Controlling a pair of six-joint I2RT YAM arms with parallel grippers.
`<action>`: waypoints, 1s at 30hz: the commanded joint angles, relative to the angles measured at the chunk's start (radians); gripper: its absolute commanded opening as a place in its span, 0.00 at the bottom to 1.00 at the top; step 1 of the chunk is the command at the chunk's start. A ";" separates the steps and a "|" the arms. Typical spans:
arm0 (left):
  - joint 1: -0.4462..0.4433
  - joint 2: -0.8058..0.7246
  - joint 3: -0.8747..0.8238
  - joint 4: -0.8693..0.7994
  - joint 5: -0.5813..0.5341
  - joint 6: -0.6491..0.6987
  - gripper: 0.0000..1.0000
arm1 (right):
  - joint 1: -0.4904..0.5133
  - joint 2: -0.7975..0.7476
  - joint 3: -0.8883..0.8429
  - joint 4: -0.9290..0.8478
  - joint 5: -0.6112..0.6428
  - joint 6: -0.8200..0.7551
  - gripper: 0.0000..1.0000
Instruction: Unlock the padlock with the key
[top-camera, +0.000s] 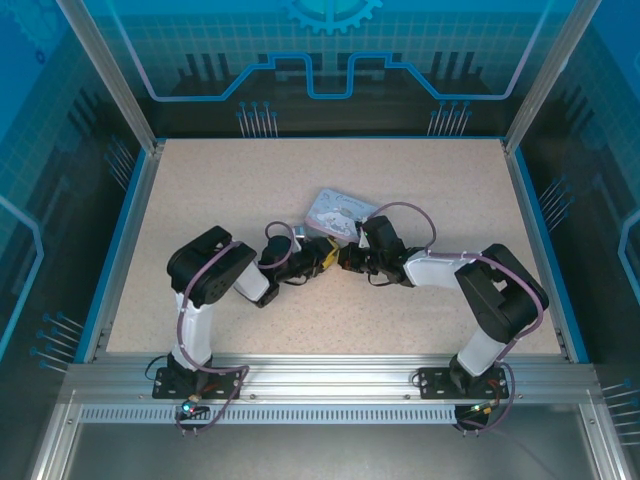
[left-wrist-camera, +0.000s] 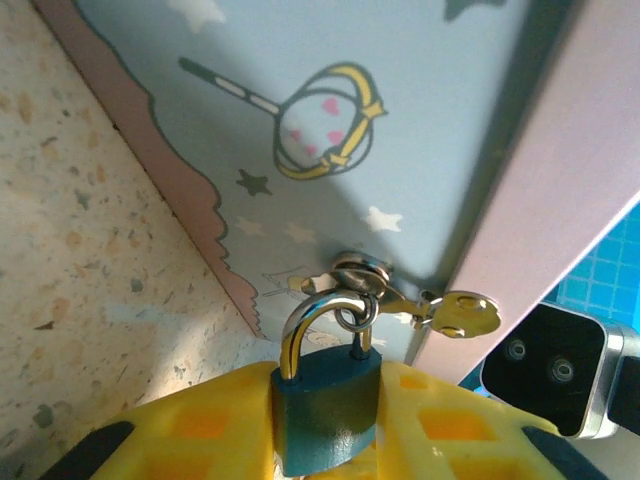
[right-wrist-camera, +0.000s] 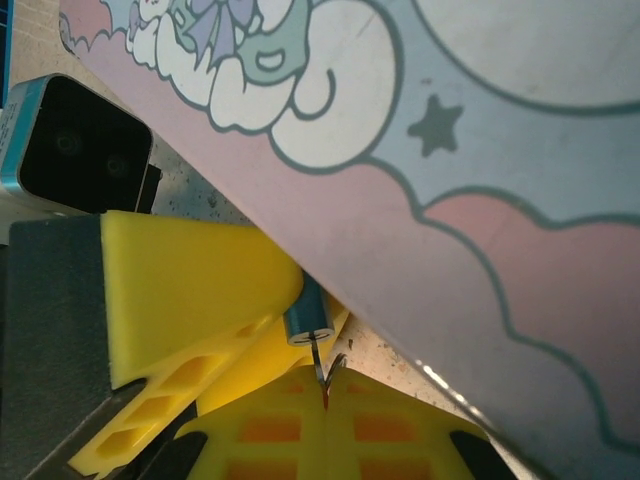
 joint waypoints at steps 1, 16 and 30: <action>-0.014 -0.003 0.020 0.076 -0.017 -0.011 0.23 | 0.021 0.016 0.024 0.005 -0.019 0.011 0.00; -0.013 -0.073 -0.002 0.013 -0.039 0.042 0.00 | -0.005 -0.024 -0.015 0.017 -0.022 -0.017 0.15; -0.010 -0.117 0.008 -0.069 -0.032 0.073 0.00 | -0.040 -0.188 -0.065 -0.132 0.054 -0.202 0.44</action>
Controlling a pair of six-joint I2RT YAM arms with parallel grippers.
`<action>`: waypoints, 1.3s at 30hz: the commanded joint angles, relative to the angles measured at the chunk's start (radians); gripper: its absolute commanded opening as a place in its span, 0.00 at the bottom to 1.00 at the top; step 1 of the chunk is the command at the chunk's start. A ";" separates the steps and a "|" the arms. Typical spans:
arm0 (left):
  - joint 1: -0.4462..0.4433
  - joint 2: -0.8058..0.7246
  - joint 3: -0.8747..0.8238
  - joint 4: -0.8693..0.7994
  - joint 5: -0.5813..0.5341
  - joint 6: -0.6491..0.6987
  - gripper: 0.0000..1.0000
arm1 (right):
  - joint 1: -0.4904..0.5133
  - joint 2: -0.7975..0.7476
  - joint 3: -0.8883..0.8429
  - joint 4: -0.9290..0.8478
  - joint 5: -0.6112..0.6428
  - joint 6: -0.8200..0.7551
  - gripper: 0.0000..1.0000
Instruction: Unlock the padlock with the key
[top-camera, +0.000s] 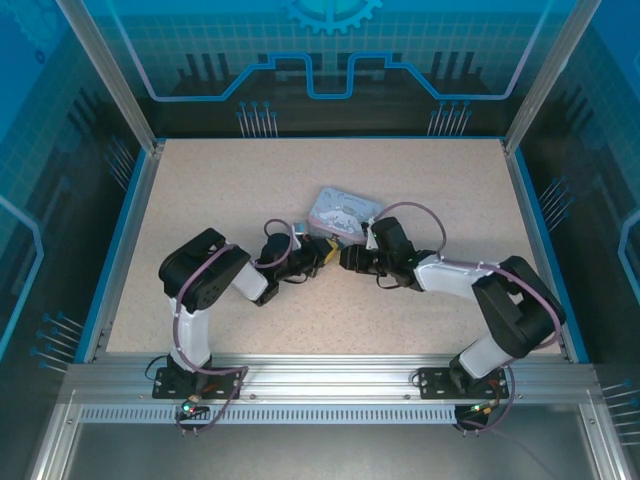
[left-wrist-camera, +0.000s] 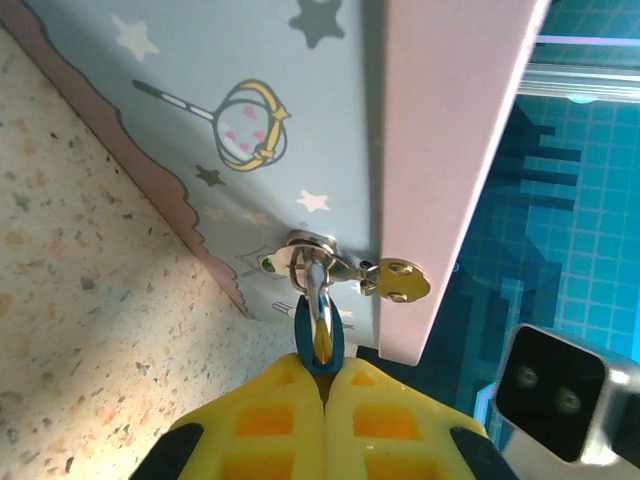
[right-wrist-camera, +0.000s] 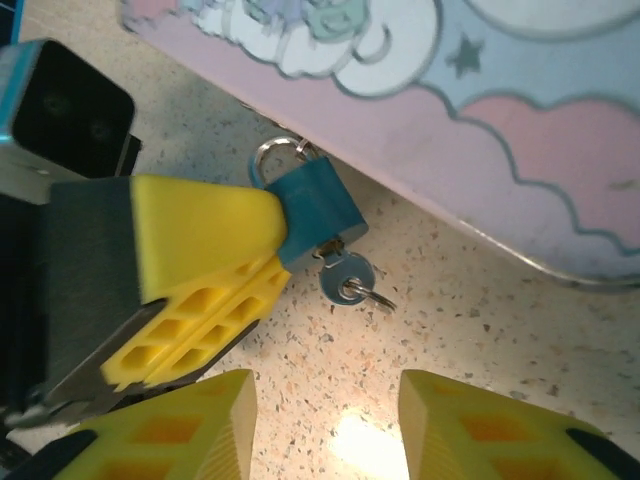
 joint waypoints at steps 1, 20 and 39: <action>-0.004 -0.047 0.012 -0.001 -0.006 0.036 0.00 | -0.018 -0.067 -0.015 -0.077 0.043 -0.107 0.45; 0.037 -0.095 -0.004 -0.032 0.087 -0.036 0.00 | 0.257 -0.111 0.096 -0.149 0.615 -0.935 0.45; 0.039 -0.103 -0.007 -0.034 0.085 -0.053 0.00 | 0.241 0.109 0.175 -0.041 0.646 -1.092 0.34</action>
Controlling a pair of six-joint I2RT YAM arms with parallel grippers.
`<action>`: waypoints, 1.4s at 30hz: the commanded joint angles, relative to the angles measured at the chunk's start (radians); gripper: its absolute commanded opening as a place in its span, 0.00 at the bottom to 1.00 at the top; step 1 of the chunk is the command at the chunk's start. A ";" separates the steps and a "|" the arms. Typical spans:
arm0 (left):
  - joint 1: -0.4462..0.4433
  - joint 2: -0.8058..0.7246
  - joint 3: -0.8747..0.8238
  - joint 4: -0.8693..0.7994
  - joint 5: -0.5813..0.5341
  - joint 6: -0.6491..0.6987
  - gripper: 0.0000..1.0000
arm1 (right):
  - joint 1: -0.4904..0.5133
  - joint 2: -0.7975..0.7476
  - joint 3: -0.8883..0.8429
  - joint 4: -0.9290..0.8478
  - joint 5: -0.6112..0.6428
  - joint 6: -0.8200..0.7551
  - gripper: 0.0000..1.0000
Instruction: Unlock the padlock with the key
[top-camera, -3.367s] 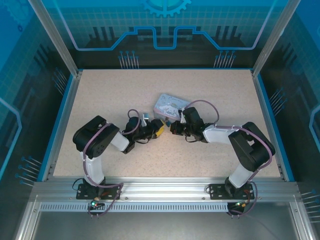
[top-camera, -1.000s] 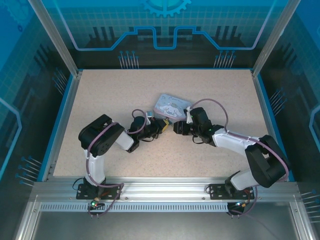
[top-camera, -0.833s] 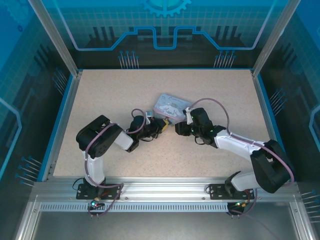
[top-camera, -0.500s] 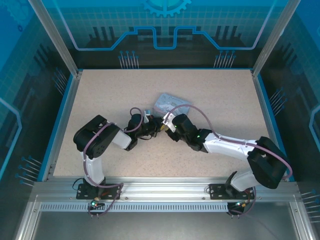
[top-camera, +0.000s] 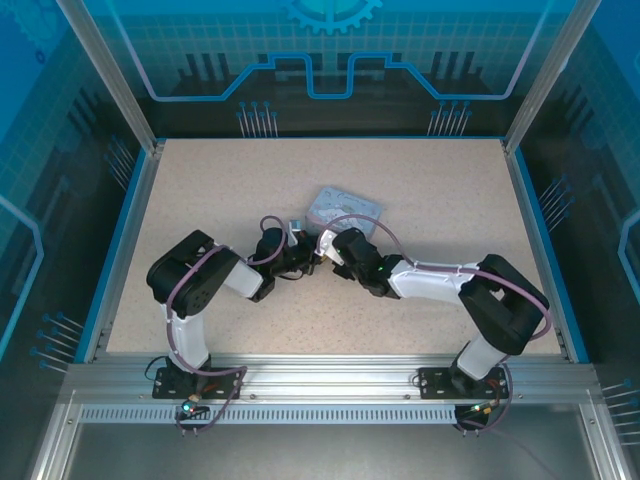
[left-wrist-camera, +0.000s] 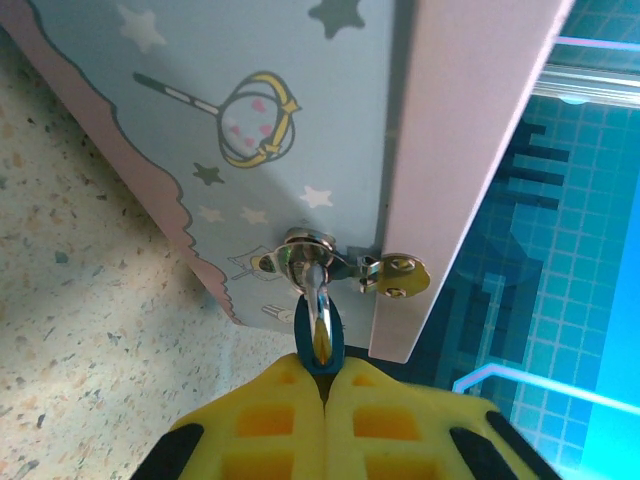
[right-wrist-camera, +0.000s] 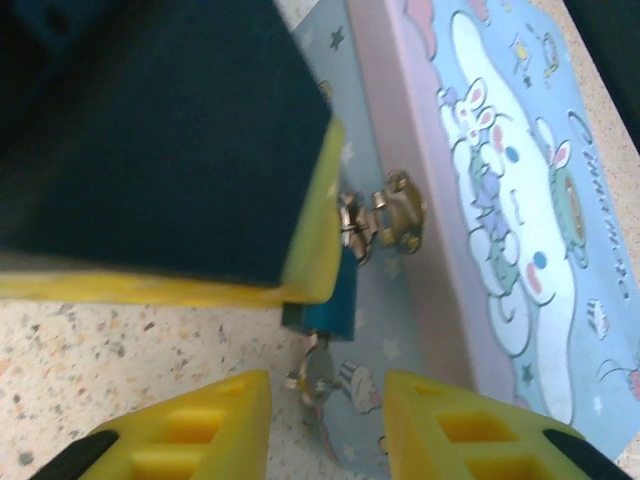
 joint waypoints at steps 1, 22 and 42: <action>0.004 -0.034 -0.006 0.045 0.018 -0.015 0.00 | -0.015 0.027 0.043 0.019 -0.002 -0.023 0.32; 0.048 -0.096 -0.041 0.006 0.045 -0.017 0.00 | 0.036 -0.040 -0.068 0.149 0.025 0.083 0.39; 0.051 -0.124 -0.063 -0.005 0.050 -0.014 0.00 | 0.025 0.052 -0.013 0.211 0.046 0.045 0.29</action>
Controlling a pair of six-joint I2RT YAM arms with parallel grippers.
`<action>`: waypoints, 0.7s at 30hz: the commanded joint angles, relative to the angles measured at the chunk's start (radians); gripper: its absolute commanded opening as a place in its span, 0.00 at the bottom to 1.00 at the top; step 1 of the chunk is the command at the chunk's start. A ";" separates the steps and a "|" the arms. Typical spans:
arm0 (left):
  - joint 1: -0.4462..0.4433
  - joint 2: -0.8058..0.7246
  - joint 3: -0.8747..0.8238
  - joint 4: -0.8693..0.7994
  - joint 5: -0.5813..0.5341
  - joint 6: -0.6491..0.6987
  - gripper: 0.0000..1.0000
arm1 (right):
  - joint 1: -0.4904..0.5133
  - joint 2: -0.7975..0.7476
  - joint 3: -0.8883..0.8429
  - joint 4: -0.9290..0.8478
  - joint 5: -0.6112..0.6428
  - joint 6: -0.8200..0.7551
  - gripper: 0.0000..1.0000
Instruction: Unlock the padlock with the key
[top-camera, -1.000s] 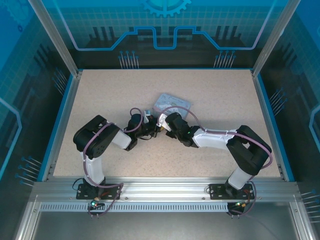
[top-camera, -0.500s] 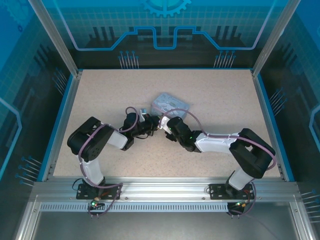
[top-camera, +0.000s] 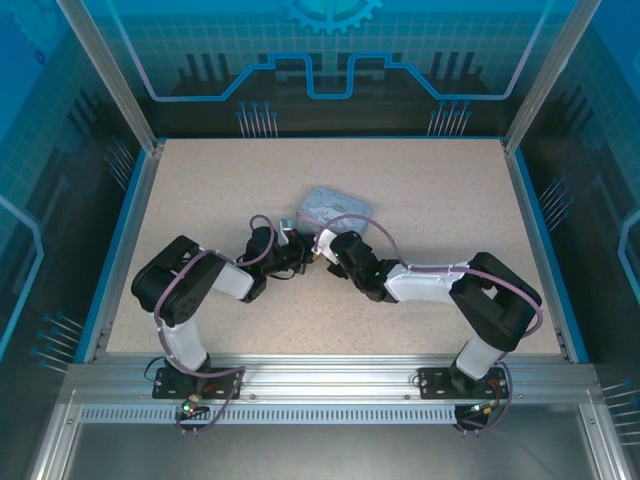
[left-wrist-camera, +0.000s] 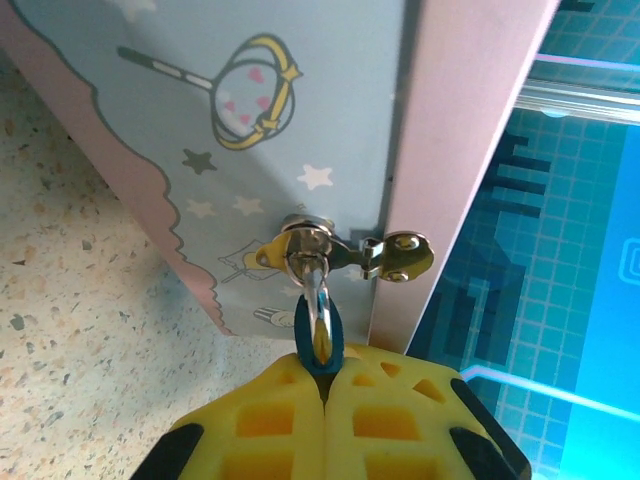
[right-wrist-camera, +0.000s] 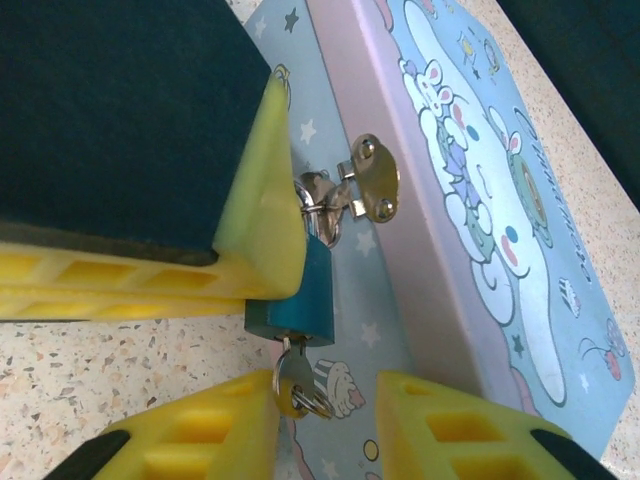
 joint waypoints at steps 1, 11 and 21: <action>0.004 -0.030 -0.007 0.035 0.024 -0.015 0.00 | -0.002 0.015 0.028 0.040 0.010 0.000 0.28; 0.004 -0.024 -0.004 0.034 0.025 -0.014 0.00 | -0.010 0.004 0.022 0.018 -0.054 0.034 0.02; 0.003 -0.022 -0.001 0.016 0.025 0.002 0.00 | -0.056 -0.023 0.019 -0.005 -0.267 0.123 0.00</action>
